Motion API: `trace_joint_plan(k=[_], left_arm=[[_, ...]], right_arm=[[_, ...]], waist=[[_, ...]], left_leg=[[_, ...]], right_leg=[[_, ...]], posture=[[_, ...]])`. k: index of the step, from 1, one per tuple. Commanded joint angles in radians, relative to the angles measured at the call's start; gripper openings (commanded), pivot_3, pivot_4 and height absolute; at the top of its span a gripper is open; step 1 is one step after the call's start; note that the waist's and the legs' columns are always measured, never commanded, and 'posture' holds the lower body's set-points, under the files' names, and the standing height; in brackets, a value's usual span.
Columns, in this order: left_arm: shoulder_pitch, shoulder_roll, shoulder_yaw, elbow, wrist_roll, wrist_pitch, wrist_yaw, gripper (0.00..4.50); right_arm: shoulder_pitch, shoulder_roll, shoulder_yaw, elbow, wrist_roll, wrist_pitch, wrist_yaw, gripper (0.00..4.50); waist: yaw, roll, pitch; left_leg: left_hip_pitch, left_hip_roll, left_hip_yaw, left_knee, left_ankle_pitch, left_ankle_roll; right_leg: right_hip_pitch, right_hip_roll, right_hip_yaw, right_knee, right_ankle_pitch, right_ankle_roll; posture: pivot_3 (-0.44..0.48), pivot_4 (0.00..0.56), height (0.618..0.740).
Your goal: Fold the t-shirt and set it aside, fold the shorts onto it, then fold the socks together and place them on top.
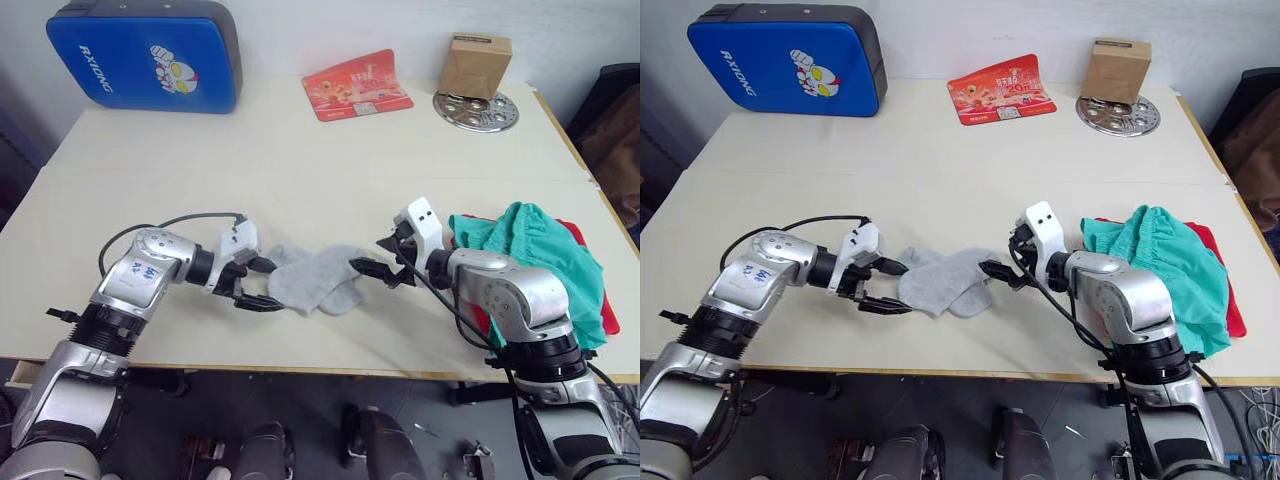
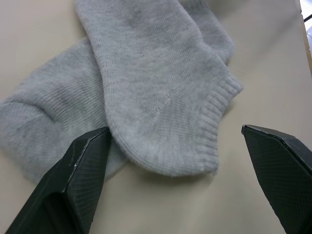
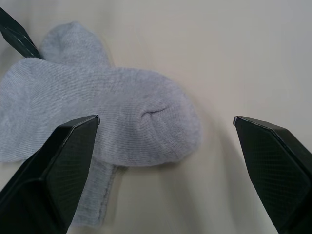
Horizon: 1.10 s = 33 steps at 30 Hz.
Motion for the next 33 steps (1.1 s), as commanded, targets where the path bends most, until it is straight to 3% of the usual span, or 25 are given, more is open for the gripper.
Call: trace_joint_plan(k=[1,6,9,11,17,28,33], left_arm=[[-0.006,-0.009,0.027,-0.006,0.011,0.003,0.003,3.89],[0.009,-0.006,0.019,-0.026,0.026,0.02,-0.001,2.25],[0.01,-0.016,0.019,-0.015,0.034,0.018,0.004,2.21],[0.009,-0.023,0.022,-0.013,0.037,0.024,0.01,1.87],[0.023,-0.031,0.027,-0.062,0.009,0.075,-0.009,0.09],[0.124,-0.009,0.035,-0.274,-0.059,0.212,-0.035,0.02],[0.158,-0.03,0.039,-0.369,-0.071,0.283,0.03,0.02]], right_arm=[[-0.011,0.017,-0.005,-0.006,-0.014,-0.008,-0.01,3.54],[-0.014,0.03,-0.021,-0.005,-0.023,-0.007,-0.015,1.73],[-0.01,0.029,-0.023,-0.008,-0.021,-0.002,-0.007,0.69],[-0.008,0.029,-0.024,-0.011,-0.019,0.001,-0.005,0.0],[-0.012,0.029,-0.028,-0.013,-0.013,0.009,0.002,0.0],[-0.13,0.062,-0.043,0.069,-0.007,0.004,0.022,0.0],[-0.218,0.108,0.003,0.165,-0.047,-0.043,0.041,0.0]], waist=[[-0.001,0.0,0.0],[-0.002,0.0,0.0],[-0.002,0.0,0.0],[-0.002,0.0,0.0],[-0.002,0.0,0.0],[-0.006,0.0,0.0],[-0.005,0.0,0.0]], left_leg=[[0.0,0.0,0.0,0.0,0.0,0.0],[0.0,0.0,0.0,0.0,0.0,0.0],[0.0,0.0,0.0,0.0,0.0,0.0],[0.0,0.0,0.0,0.0,0.0,0.0],[0.0,0.0,0.0,0.0,0.0,0.0],[0.001,0.001,0.0,0.0,0.0,0.0],[0.0,0.001,0.0,0.0,0.0,0.0]], right_leg=[[0.0,0.0,0.0,0.0,0.0,0.0],[0.0,0.0,0.0,0.0,0.0,0.0],[0.0,0.0,0.0,0.0,0.0,0.0],[0.0,0.0,0.0,0.0,0.0,0.0],[0.0,0.0,0.0,0.0,0.0,0.0],[0.0,0.0,0.001,0.0,0.0,0.0],[0.0,0.0,0.001,0.0,0.0,0.0]], posture=[[0.0,0.15,0.74],[0.0,0.15,0.74],[0.0,0.15,0.74],[0.0,0.15,0.74],[0.0,0.15,0.74],[0.0,0.15,0.74],[0.0,0.15,0.74]])
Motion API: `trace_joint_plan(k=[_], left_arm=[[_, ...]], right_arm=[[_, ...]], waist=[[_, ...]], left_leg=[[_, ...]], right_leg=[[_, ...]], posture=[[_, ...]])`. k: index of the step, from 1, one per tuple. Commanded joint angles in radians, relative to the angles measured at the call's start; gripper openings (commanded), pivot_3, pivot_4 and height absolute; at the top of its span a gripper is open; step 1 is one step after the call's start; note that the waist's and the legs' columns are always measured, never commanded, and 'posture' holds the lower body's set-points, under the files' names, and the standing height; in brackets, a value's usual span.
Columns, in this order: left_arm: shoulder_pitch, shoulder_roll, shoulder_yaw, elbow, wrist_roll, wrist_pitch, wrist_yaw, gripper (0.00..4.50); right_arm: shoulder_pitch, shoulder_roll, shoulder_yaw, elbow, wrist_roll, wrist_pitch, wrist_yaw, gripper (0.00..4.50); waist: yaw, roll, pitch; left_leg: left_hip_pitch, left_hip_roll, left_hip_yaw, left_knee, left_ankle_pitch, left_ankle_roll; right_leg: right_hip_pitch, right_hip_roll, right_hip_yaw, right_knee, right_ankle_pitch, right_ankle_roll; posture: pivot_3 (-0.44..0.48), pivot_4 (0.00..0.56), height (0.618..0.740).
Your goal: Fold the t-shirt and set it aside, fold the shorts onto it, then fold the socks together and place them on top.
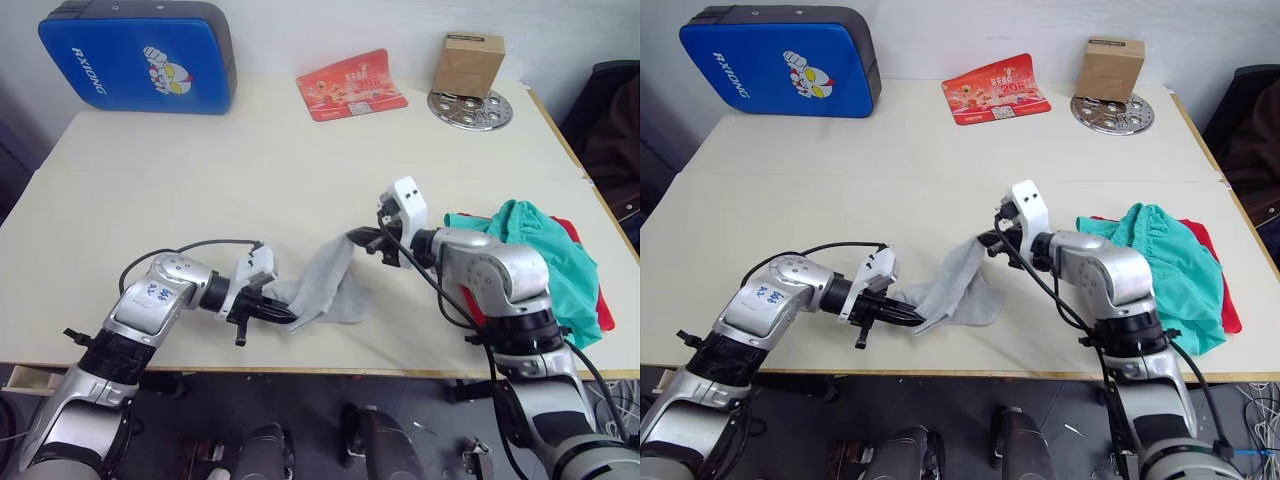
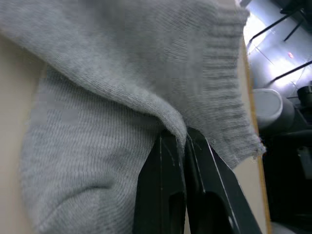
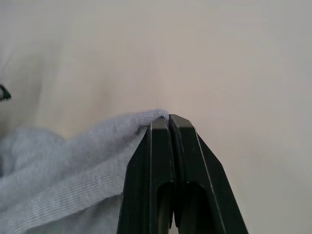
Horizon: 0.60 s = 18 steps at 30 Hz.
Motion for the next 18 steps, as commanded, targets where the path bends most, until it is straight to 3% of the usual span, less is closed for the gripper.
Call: trace_joint_plan(k=[1,10,16,18], left_arm=[[0.013,-0.02,0.021,-0.065,-0.013,0.033,0.064,0.02],[0.05,-0.044,0.039,-0.129,-0.02,0.086,0.175,0.02],[0.048,-0.007,0.067,-0.148,-0.056,0.113,0.156,1.6],[0.025,0.026,0.1,-0.155,-0.109,0.144,0.113,2.28]], right_arm=[[-0.051,0.025,0.029,0.041,-0.028,-0.052,0.025,0.0],[-0.103,0.044,0.122,0.144,-0.118,-0.132,0.099,0.0],[-0.054,0.031,0.12,0.101,-0.141,-0.127,0.107,0.0],[-0.041,0.02,0.093,0.062,-0.124,-0.094,0.105,0.38]], waist=[[0.001,0.0,0.0],[0.001,0.0,0.0],[0.0,0.0,0.0],[0.0,0.0,0.0]], left_leg=[[0.0,0.0,0.0,0.0,0.0,0.0],[0.0,0.0,0.0,0.0,0.0,0.0],[0.0,0.0,0.0,0.0,0.0,0.0],[0.0,0.0,0.0,0.0,0.0,0.0]], right_leg=[[0.0,0.0,0.0,0.0,0.0,0.0],[0.0,0.0,0.0,0.0,0.0,0.0],[0.0,0.0,0.0,0.0,0.0,0.0],[0.0,0.0,0.0,0.0,0.0,0.0]], posture=[[0.0,0.15,0.74],[0.0,0.15,0.74],[0.0,0.15,0.74],[0.0,0.15,0.74]])
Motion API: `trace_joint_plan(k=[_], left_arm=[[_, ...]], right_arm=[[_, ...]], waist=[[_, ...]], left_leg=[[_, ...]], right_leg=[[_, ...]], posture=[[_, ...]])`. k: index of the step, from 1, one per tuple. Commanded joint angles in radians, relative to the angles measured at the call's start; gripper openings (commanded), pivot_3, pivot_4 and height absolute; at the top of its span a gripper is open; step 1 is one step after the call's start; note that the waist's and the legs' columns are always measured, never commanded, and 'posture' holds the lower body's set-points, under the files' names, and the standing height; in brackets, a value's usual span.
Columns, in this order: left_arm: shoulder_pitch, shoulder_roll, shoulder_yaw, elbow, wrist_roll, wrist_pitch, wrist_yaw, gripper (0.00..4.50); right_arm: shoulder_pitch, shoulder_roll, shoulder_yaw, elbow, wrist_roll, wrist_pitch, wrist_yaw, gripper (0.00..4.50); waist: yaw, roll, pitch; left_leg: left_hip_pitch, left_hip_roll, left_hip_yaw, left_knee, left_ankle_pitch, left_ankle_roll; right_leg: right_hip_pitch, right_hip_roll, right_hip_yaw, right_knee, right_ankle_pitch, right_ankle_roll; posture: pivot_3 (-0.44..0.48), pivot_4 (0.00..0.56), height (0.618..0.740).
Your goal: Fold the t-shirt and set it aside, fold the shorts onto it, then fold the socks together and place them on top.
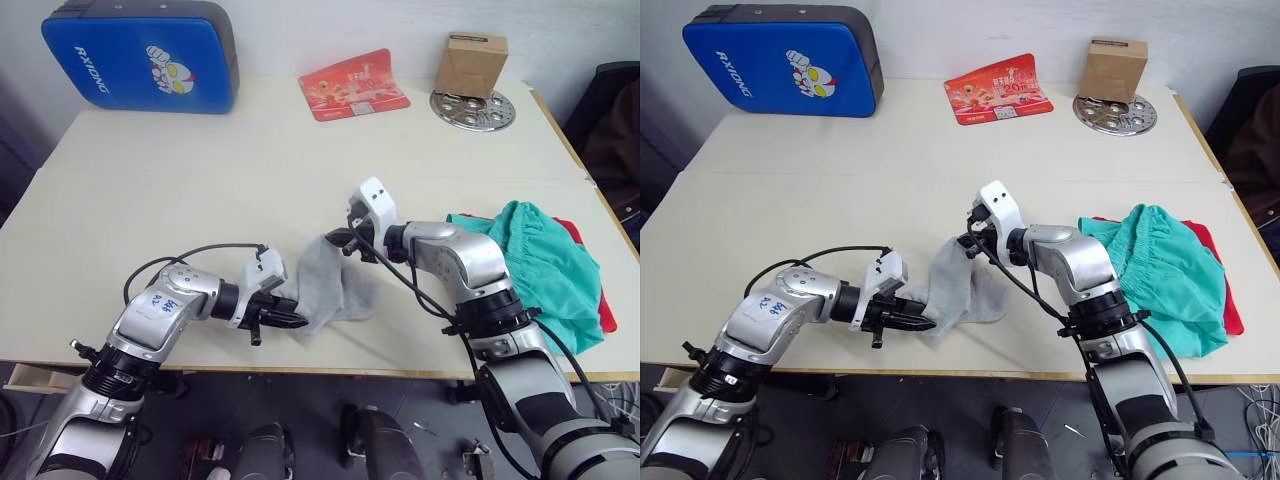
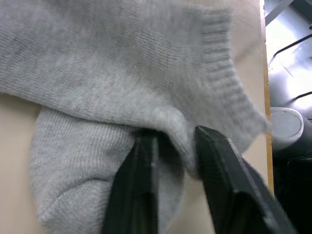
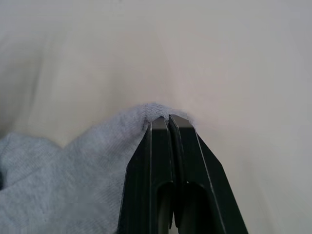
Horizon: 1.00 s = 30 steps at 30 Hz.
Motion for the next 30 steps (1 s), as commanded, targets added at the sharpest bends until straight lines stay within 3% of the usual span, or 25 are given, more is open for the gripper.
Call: trace_joint_plan(k=[1,7,14,20,30], left_arm=[[-0.034,0.061,0.081,-0.046,-0.096,0.045,-0.077,2.61],[-0.159,0.182,0.092,0.055,-0.142,0.011,-0.249,4.38],[-0.462,0.019,-0.013,0.561,0.075,-0.251,-0.206,4.44],[-0.63,-0.176,-0.065,0.94,0.222,-0.495,-0.167,4.44],[-0.713,-0.31,-0.054,1.218,0.336,-0.698,-0.154,4.44]], right_arm=[[0.01,-0.029,-0.04,-0.106,0.023,0.039,0.007,0.6],[0.103,-0.13,-0.12,-0.38,0.115,0.217,0.007,2.5],[0.276,-0.183,-0.169,-0.694,0.301,0.453,0.003,2.51],[0.347,-0.137,-0.174,-0.708,0.3,0.511,-0.095,2.51],[0.429,-0.033,-0.311,-0.829,0.41,0.686,-0.163,2.51]], waist=[[-0.001,0.0,0.0],[0.006,0.0,0.0],[0.012,0.0,0.0],[0.009,0.0,0.0],[0.007,0.0,0.0]], left_leg=[[0.0,0.0,0.0,0.0,0.0,0.0],[0.0,0.0,-0.001,0.0,0.0,0.0],[-0.001,-0.002,-0.001,0.0,0.0,0.0],[-0.002,-0.002,0.0,0.0,0.0,0.001],[-0.002,-0.002,0.0,0.0,0.0,0.001]], right_leg=[[0.0,0.0,0.0,0.0,0.0,0.0],[0.0,0.0,-0.001,-0.001,0.0,0.0],[0.001,0.001,-0.002,-0.001,0.0,0.0],[0.0,0.001,-0.002,-0.002,0.0,0.001],[-0.001,0.001,-0.002,-0.002,0.0,0.001]], posture=[[0.0,0.15,0.74],[0.0,0.15,0.74],[0.0,0.15,0.74],[0.0,0.15,0.74],[0.0,0.15,0.74]])
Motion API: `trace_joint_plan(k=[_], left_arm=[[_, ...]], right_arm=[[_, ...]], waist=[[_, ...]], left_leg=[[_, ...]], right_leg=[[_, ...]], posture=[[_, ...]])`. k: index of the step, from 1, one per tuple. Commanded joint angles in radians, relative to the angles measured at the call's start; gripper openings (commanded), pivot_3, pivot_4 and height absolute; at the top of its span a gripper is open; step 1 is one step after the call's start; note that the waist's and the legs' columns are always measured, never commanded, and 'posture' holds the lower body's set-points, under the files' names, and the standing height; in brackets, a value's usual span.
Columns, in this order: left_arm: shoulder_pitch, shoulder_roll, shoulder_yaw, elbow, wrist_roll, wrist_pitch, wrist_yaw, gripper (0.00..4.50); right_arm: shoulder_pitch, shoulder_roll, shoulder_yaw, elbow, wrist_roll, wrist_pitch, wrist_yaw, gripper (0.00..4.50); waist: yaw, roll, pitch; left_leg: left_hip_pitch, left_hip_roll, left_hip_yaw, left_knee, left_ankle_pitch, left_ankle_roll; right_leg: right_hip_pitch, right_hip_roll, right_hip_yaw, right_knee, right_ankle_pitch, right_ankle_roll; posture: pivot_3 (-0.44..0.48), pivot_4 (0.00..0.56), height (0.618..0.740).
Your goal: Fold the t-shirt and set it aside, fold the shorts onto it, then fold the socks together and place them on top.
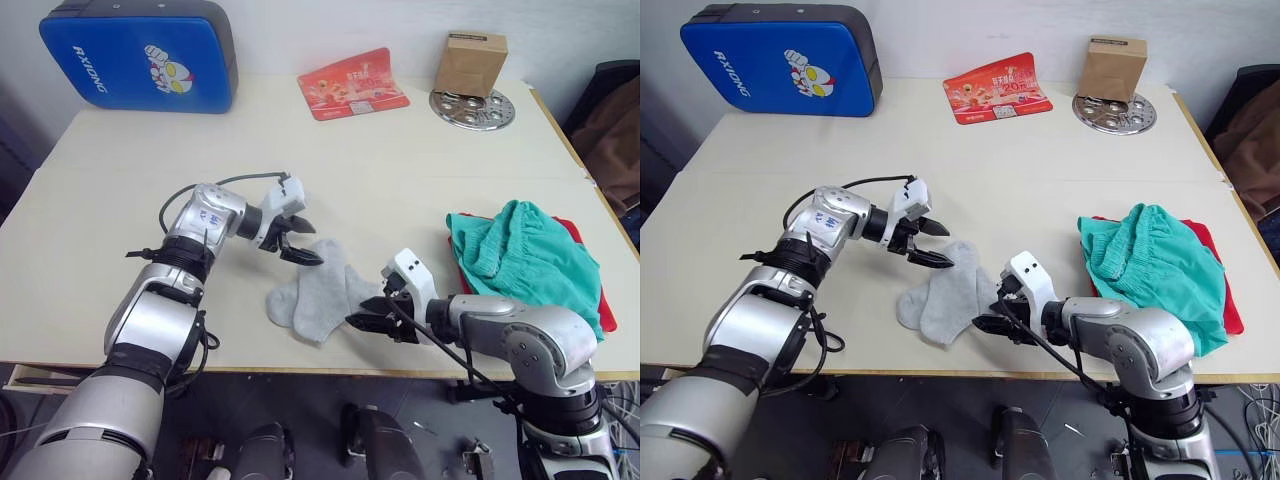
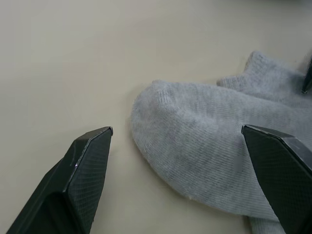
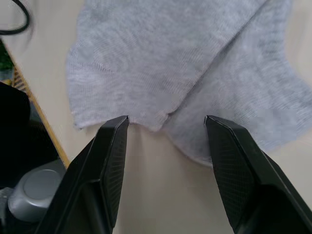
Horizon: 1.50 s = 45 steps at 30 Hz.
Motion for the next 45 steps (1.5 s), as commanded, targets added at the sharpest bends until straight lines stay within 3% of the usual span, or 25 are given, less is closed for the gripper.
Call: trace_joint_plan(k=[1,13,19,22,24,27,29,31,39,45], left_arm=[[-0.039,-0.018,0.022,0.037,0.029,-0.057,0.008,4.44],[-0.04,-0.041,0.049,0.079,0.075,-0.121,0.001,4.44],[-0.035,-0.044,0.06,0.076,0.088,-0.133,0.002,4.44],[-0.03,-0.043,0.061,0.073,0.092,-0.138,0.0,4.44],[-0.029,-0.043,0.064,0.072,0.095,-0.138,-0.002,4.5],[-0.027,-0.041,0.07,0.07,0.098,-0.141,-0.008,3.93],[-0.025,-0.038,0.075,0.069,0.097,-0.141,-0.017,3.27],[-0.023,-0.035,0.077,0.069,0.099,-0.143,-0.02,2.68],[-0.008,-0.041,0.085,0.066,0.097,-0.137,-0.022,0.17],[0.001,-0.021,0.115,0.005,0.063,-0.079,-0.063,0.04]], right_arm=[[0.012,0.036,-0.076,-0.077,0.061,0.076,-0.015,2.51],[0.138,0.146,-0.086,-0.054,0.082,0.118,-0.109,2.51],[0.147,0.34,-0.175,0.049,0.097,0.118,-0.204,2.51],[0.157,0.384,-0.177,0.081,0.096,0.118,-0.245,2.51],[0.166,0.39,-0.163,0.09,0.087,0.118,-0.267,2.14],[0.175,0.387,-0.152,0.09,0.092,0.118,-0.282,1.24],[0.175,0.38,-0.152,0.088,0.097,0.118,-0.288,0.48],[0.175,0.373,-0.155,0.082,0.105,0.118,-0.289,0.0],[0.176,0.344,-0.171,0.04,0.195,0.118,-0.303,0.0],[0.149,0.285,-0.187,0.007,0.308,0.118,-0.319,0.0]], waist=[[0.001,0.0,0.0],[0.0,0.0,0.0],[-0.003,0.0,0.0],[-0.003,0.0,0.0],[-0.003,-0.001,0.0],[-0.004,-0.001,0.0],[-0.005,-0.002,-0.001],[-0.006,-0.004,-0.003],[-0.003,-0.005,-0.003],[-0.003,-0.004,-0.003]], left_leg=[[0.0,0.0,0.0,0.0,0.0,0.0],[0.0,0.0,0.0,0.0,0.0,0.001],[0.001,0.0,0.0,0.0,0.0,0.001],[0.001,0.0,0.0,0.0,0.0,0.001],[0.001,0.0,0.0,0.0,0.0,0.001],[0.001,0.0,0.0,0.0,0.0,0.001],[0.001,0.0,0.0,0.0,0.0,0.001],[0.002,0.0,0.0,0.0,0.0,0.001],[0.001,0.0,-0.001,0.0,0.0,0.001],[0.001,0.0,-0.001,0.0,0.0,0.001]], right_leg=[[0.0,0.0,0.0,0.0,0.0,0.0],[0.0,0.0,0.0,0.0,0.0,0.0],[0.0,0.0,0.0,0.001,0.0,0.0],[0.0,0.0,0.0,0.001,0.0,0.0],[0.0,0.0,0.0,0.001,0.0,0.0],[0.0,0.0,0.001,0.001,0.0,0.0],[0.0,0.0,0.001,0.001,0.0,0.0],[0.001,0.0,0.001,0.001,0.0,0.0],[0.001,0.0,0.001,0.001,0.0,0.0],[0.001,0.0,0.0,0.0,0.0,0.0]], posture=[[0.0,0.15,0.74],[0.0,0.15,0.74],[0.0,0.15,0.74],[0.0,0.15,0.74],[0.0,0.15,0.74],[0.0,0.15,0.74],[0.0,0.15,0.74],[0.0,0.15,0.74],[0.0,0.15,0.74],[0.0,0.15,0.74]])
